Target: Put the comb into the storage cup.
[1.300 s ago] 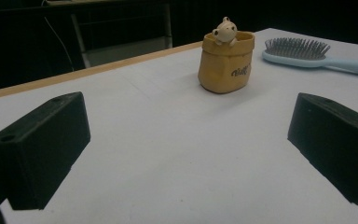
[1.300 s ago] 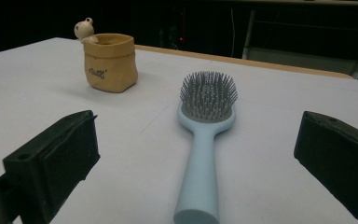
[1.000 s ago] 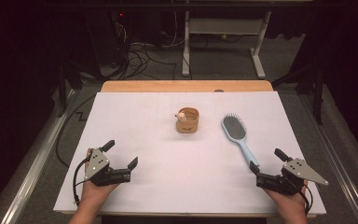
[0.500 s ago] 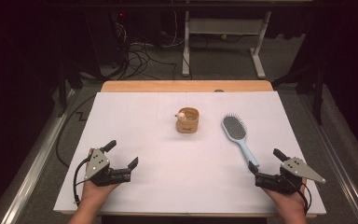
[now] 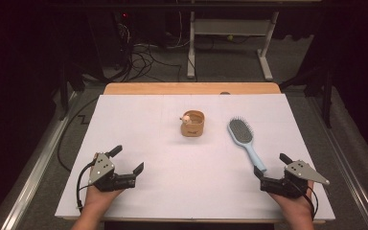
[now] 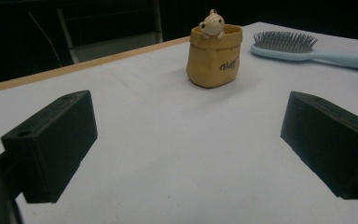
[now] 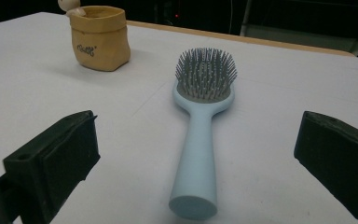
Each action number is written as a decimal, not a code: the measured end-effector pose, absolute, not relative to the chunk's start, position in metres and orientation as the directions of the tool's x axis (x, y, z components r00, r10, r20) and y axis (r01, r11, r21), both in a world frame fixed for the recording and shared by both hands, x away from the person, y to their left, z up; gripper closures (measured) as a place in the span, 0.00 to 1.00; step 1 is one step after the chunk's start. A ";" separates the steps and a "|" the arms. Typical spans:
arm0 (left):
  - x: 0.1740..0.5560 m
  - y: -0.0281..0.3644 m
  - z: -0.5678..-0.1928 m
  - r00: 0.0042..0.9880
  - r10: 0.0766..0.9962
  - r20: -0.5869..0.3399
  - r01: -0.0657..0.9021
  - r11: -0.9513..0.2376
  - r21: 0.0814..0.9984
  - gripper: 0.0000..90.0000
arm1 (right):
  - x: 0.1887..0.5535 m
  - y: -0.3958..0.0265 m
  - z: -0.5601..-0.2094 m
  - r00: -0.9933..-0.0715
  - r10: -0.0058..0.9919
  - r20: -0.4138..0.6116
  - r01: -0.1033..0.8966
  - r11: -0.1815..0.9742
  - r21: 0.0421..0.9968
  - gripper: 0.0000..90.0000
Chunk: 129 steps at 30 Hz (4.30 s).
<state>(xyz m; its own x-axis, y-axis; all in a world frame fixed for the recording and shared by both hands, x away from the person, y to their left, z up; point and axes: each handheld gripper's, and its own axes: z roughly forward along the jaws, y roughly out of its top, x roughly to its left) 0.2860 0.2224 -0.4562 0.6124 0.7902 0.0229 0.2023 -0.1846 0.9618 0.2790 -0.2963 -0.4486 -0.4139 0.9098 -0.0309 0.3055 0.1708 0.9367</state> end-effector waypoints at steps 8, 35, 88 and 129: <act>0.287 0.222 -0.457 0.618 0.786 0.012 0.220 -0.187 0.957 0.05 | 0.284 -0.293 -0.452 -0.411 0.911 -0.035 0.362 0.198 0.911 0.02; 0.288 0.220 -0.459 0.611 0.791 0.033 0.194 -0.190 0.963 0.06 | 0.306 -0.288 -0.462 -0.370 0.929 0.027 0.552 0.196 0.810 0.61; 0.287 0.222 -0.460 0.619 0.785 -0.002 0.202 -0.157 0.967 0.07 | 0.250 -0.301 -0.462 -0.364 0.931 0.023 0.556 0.197 0.808 0.52; 0.289 0.225 -0.462 0.631 0.776 -0.013 0.203 -0.149 0.968 0.07 | 0.291 -0.294 -0.455 -0.363 0.931 0.034 0.645 0.225 0.730 0.00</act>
